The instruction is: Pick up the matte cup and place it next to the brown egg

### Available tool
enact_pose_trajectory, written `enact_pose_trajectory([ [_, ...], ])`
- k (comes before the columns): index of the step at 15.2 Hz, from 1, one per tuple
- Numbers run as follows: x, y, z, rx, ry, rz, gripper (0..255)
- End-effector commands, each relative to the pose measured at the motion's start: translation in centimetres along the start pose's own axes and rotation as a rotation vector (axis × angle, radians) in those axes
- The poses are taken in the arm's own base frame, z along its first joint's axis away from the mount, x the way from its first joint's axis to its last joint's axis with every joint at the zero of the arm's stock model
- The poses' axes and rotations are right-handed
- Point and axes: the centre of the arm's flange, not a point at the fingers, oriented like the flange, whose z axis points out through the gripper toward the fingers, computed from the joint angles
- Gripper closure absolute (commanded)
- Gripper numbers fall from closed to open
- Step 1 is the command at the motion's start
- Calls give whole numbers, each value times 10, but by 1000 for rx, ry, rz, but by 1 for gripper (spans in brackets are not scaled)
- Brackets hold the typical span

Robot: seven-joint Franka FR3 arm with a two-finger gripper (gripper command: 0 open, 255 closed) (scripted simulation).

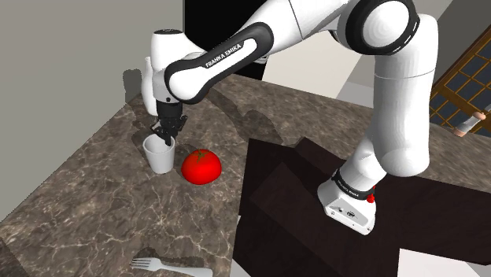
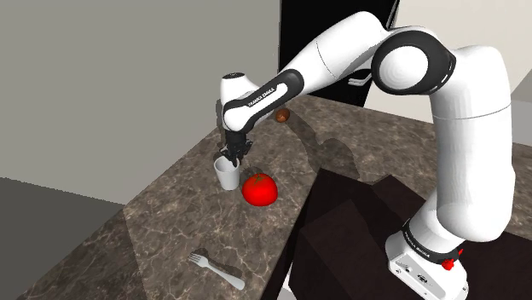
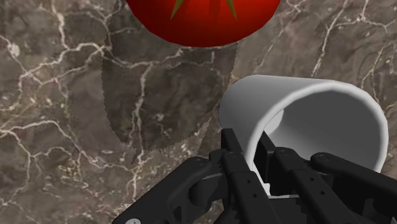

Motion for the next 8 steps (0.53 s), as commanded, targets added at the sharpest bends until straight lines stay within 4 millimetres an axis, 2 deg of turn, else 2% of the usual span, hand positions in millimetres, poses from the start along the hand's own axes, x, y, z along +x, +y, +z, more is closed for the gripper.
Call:
enact_pose_trajectory([
  [1,0,0,0,0,-1,0,255],
  [3,0,0,0,0,0,0,255],
  [8,-2,-3,-26,0,0,0,255],
])
